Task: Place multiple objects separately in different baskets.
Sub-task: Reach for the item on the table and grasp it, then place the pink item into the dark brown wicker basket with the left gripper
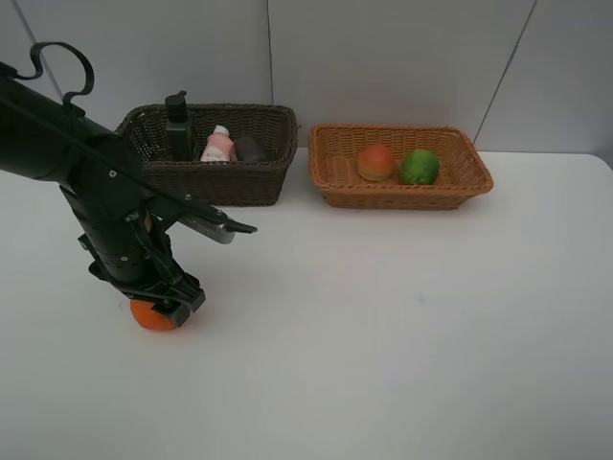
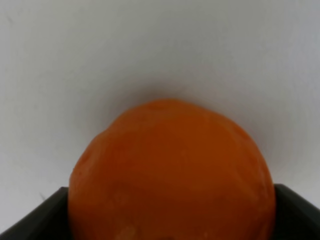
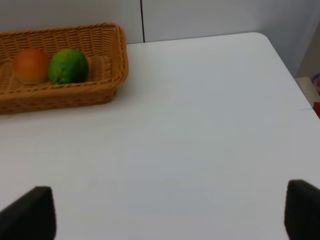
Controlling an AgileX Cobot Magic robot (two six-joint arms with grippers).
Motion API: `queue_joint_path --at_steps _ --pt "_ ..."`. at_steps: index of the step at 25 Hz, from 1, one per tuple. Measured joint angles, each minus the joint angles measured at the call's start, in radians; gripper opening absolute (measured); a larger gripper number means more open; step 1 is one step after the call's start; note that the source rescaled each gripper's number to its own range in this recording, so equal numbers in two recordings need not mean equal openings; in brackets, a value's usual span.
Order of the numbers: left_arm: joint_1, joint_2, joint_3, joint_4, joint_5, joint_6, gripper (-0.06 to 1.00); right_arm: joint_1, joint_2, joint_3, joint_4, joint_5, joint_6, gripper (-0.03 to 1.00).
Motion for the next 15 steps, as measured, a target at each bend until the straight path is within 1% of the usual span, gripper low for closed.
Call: queue_joint_path --at_steps 15 --pt "0.000 0.000 0.000 0.000 0.000 0.000 0.92 0.000 0.000 0.000 0.000 0.000 0.000 0.97"
